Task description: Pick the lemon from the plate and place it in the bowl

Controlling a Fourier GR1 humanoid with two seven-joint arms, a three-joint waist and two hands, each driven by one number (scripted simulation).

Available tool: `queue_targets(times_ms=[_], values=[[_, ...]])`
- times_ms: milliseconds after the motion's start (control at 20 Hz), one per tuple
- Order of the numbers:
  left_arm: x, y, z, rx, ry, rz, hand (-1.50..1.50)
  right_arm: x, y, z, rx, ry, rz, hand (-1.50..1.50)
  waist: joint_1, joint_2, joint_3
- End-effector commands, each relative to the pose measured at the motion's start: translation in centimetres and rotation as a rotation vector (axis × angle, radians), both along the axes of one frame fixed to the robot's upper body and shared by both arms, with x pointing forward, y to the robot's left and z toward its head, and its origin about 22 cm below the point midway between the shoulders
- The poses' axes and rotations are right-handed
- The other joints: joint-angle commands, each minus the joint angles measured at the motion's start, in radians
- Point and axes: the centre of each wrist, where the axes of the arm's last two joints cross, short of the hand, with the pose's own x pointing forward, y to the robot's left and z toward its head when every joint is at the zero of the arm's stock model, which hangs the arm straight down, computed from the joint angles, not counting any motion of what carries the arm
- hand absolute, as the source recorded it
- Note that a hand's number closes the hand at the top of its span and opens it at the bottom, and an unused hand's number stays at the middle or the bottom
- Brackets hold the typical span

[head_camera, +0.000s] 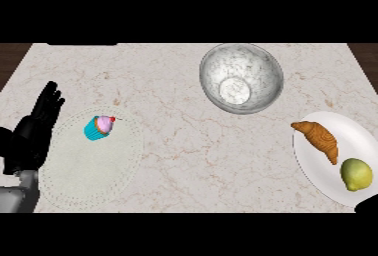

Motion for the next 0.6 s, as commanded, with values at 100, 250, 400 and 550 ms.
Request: queue_targets(times_ms=[100, 250, 400, 550], values=[[1.4, -0.1, -0.6, 0.003, -0.004, 0.008, 0.0, 0.3, 0.4, -1.2, -0.093, -0.035, 0.03, -1.5, -0.008, 0.0, 0.0], [0.1, -1.7, 1.4, -0.004, -0.003, 0.009, 0.0, 0.0, -0.3, -0.7, -0.07, -0.001, 0.011, -1.5, -0.006, -0.002, 0.0], [0.6, -0.7, 0.5, 0.0, -0.006, 0.008, 0.0, 1.2, 1.1, -3.7, -0.023, 0.016, 0.008, -1.5, -0.004, -0.001, 0.0], [-0.3, 1.2, 0.9, -0.003, 0.005, 0.006, 0.0, 0.9, 0.5, -5.1, -0.001, 0.048, -0.02, -1.5, -0.002, -0.001, 0.0]])
